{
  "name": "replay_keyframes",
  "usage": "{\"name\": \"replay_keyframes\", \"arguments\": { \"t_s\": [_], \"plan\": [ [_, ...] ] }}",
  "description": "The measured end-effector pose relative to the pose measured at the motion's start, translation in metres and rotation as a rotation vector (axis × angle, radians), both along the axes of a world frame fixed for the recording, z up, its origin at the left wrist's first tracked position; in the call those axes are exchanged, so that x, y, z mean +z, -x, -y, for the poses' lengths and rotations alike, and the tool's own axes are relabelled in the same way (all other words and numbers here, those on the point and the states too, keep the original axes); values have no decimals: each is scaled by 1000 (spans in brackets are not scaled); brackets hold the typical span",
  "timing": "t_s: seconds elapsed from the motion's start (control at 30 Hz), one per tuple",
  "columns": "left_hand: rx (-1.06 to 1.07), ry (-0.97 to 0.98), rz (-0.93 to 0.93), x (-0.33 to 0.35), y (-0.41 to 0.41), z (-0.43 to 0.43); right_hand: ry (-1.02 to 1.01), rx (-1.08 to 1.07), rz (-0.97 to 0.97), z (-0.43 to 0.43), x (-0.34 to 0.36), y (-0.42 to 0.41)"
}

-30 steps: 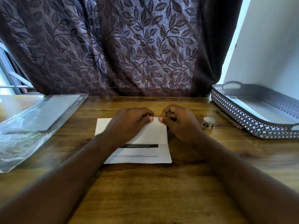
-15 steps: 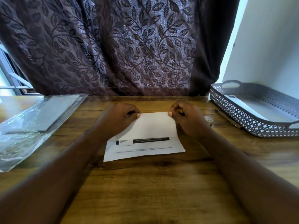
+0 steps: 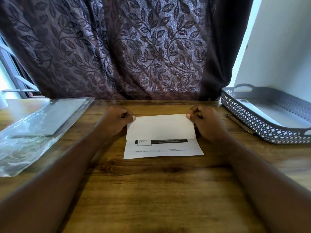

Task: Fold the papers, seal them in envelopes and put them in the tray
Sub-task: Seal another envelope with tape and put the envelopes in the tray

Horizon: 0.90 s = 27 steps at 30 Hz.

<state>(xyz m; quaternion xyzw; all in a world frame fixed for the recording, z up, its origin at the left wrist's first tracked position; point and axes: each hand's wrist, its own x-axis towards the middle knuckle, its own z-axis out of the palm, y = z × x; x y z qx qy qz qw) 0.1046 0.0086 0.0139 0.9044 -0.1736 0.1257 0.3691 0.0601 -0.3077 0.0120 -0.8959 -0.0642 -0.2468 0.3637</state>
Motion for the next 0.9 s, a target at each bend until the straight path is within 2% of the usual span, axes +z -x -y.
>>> {"name": "replay_keyframes", "arguments": {
  "t_s": [0.17, 0.33, 0.43, 0.47, 0.53, 0.57, 0.63, 0.8, 0.9],
  "plan": [
    [48, 166, -92, -1, 5, -2, -26, 7, -21, 0, -2, -2],
    [21, 202, -79, 6, 5, -2, -292, 68, -117, 1, -1, 1],
    [-11, 344, -83, 3, 9, 0, -361, 92, -161, 1, -1, 2],
    [-37, 443, -136, 2, 11, 2, -392, 95, -164, 1, -1, 2],
    [-146, 671, -361, 0, 15, 6, -447, 88, -166, 0, 0, 3],
    [-215, 739, -466, -1, 16, 7, -462, 83, -167, 0, 0, 3],
    [-287, 758, -556, -3, 17, 9, -474, 82, -165, -1, 0, 4],
    [-254, 798, -543, -5, 13, 9, -502, 102, -159, -3, 1, 5],
    [-209, 869, -508, -6, 10, 7, -718, 190, -258, -5, 3, 6]
  ]
}}
